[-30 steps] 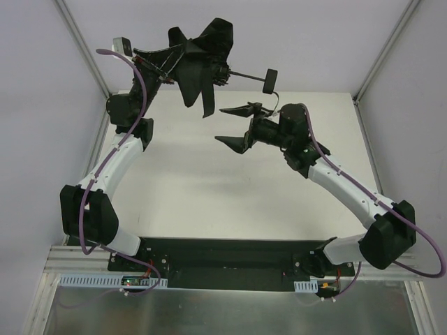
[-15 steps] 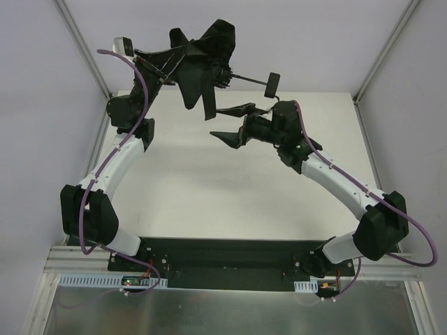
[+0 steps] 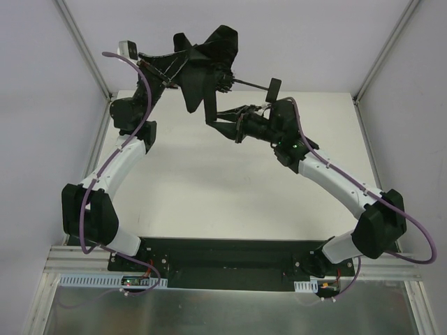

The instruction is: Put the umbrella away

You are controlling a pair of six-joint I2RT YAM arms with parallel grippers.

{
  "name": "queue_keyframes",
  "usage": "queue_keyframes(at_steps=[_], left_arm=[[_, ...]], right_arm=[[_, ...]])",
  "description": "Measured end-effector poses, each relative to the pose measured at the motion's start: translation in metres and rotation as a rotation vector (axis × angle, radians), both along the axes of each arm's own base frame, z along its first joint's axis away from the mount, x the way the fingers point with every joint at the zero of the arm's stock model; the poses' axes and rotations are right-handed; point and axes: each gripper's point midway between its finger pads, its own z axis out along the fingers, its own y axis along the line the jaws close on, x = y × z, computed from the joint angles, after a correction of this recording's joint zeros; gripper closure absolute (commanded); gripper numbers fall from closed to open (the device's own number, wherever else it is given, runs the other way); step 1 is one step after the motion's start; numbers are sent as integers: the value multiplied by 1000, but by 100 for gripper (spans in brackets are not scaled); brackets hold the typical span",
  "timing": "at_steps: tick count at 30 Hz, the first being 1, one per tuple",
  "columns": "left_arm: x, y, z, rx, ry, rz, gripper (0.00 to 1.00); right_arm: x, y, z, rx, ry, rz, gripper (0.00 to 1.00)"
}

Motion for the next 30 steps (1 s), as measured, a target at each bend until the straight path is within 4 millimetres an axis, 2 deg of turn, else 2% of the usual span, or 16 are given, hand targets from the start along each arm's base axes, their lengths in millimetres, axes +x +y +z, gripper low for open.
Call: queue_keyframes(at_steps=[2, 8, 13, 15, 17, 20, 22, 25, 30], left_arm=[[1, -2, -4, 1, 11, -7, 100], [-3, -14, -11, -9, 46, -48, 100], [-13, -39, -25, -45, 133, -149, 100], [-18, -47, -39, -58, 203, -190, 100], [-23, -53, -58, -58, 291, -229, 100], [-28, -56, -89, -43, 429, -246, 100], [-28, -52, -103, -37, 519, -230, 100], [-38, -49, -106, -12, 589, -232, 100], [-62, -41, -110, 56, 675, -207, 100]], right_arm=[[2, 2, 1, 8, -11, -5, 100], [13, 11, 2, 23, -30, -3, 100], [33, 24, 17, 70, -94, 29, 100], [45, 15, 20, 73, -131, 15, 100], [60, -1, 24, 61, -190, -12, 100], [77, -29, 42, 50, -330, -32, 100], [76, -37, 52, 48, -420, -15, 100], [60, -35, 61, 56, -549, 41, 100], [42, -29, 53, 47, -698, 90, 100]])
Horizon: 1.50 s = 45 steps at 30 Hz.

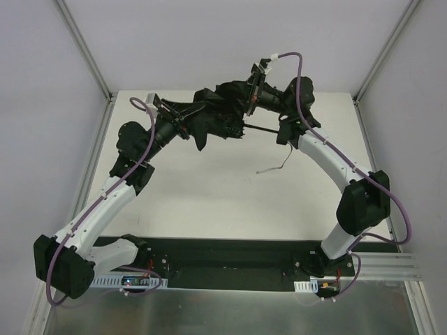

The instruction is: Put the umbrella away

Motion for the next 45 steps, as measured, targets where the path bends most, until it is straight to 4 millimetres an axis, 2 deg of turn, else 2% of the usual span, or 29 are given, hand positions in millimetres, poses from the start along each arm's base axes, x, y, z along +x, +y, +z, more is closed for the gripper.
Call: queue_keyframes(at_steps=[6, 12, 16, 20, 25, 32, 36, 45], left_arm=[[-2, 2, -46, 143, 141, 24, 100], [-10, 21, -98, 186, 229, 139, 100], [-9, 30, -118, 177, 284, 192, 100], [-9, 37, -120, 140, 322, 228, 100], [-1, 37, -125, 112, 375, 239, 100], [4, 36, -129, 121, 476, 216, 100], [3, 35, -137, 139, 532, 194, 100], [9, 28, -141, 245, 638, 139, 100]], right_arm=[[-7, -4, -36, -27, -75, -59, 100], [-2, -7, -74, -65, -39, -148, 100], [5, -7, -74, -61, -57, -186, 100], [7, -6, -75, -66, -84, -199, 100], [9, 4, -63, -56, -158, -179, 100], [-6, 4, -54, -51, -284, -111, 100], [-17, 5, -57, -73, -355, -74, 100], [-52, 18, -58, -157, -506, 62, 100]])
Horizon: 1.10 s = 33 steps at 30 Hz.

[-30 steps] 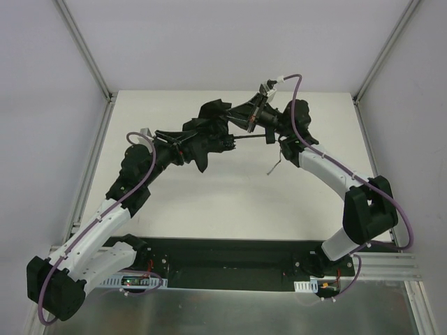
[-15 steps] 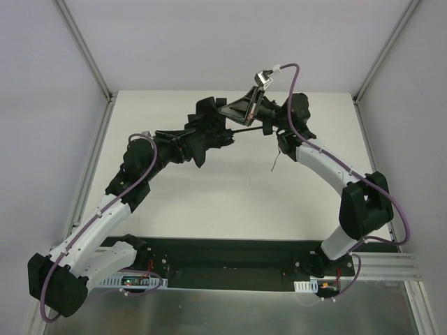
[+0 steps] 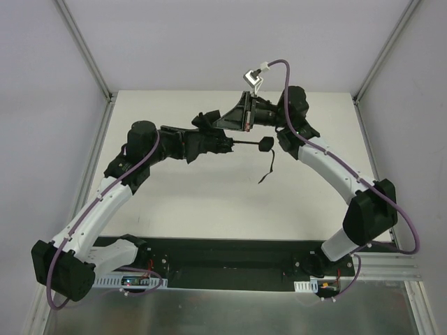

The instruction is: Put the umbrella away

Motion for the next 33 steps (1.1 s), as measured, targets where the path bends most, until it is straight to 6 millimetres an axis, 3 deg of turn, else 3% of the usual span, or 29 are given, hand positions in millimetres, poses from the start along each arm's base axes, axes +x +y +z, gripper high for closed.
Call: queue_keyframes(at_steps=[8, 18, 25, 33], left_arm=[[-6, -6, -3, 59, 64, -74, 100], [-12, -7, -16, 63, 142, -92, 100], [-17, -13, 5, 32, 106, -137, 100], [-19, -20, 4, 62, 87, -207, 100]], right_arm=[[-23, -7, 0, -114, -149, -2, 100], [-35, 0, -4, -199, -340, -113, 100], [-55, -3, 17, -157, -448, -46, 100], [-71, -7, 13, -171, -477, 47, 100]])
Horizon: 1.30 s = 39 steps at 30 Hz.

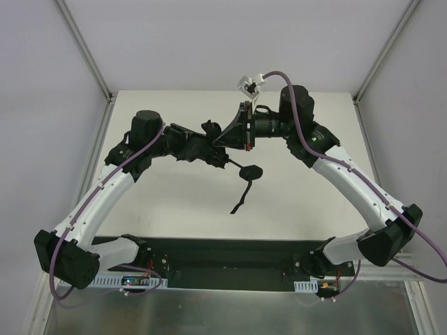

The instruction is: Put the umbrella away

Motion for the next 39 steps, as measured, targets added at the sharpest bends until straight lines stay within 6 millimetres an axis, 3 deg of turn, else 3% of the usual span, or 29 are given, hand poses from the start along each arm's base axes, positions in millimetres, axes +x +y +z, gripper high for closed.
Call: queue_keyframes(at_steps=[7, 23, 28, 31, 35, 39], left_arm=[[8, 8, 2, 111, -86, 6, 100], [22, 43, -34, 391, -136, 87, 100], [32, 53, -77, 482, -72, 69, 100], [37, 59, -116, 531, -9, 41, 100], [42, 57, -166, 548, 65, -30, 100], [46, 56, -199, 574, 99, -99, 100]], right_arm=[[13, 2, -16, -86, -14, -66, 100], [36, 36, -78, -259, -19, -192, 100], [47, 41, -125, -333, -88, -233, 100], [54, 44, -162, -387, -113, -253, 100], [60, 45, -207, -463, -122, -251, 100], [66, 48, -242, -519, -145, -232, 100]])
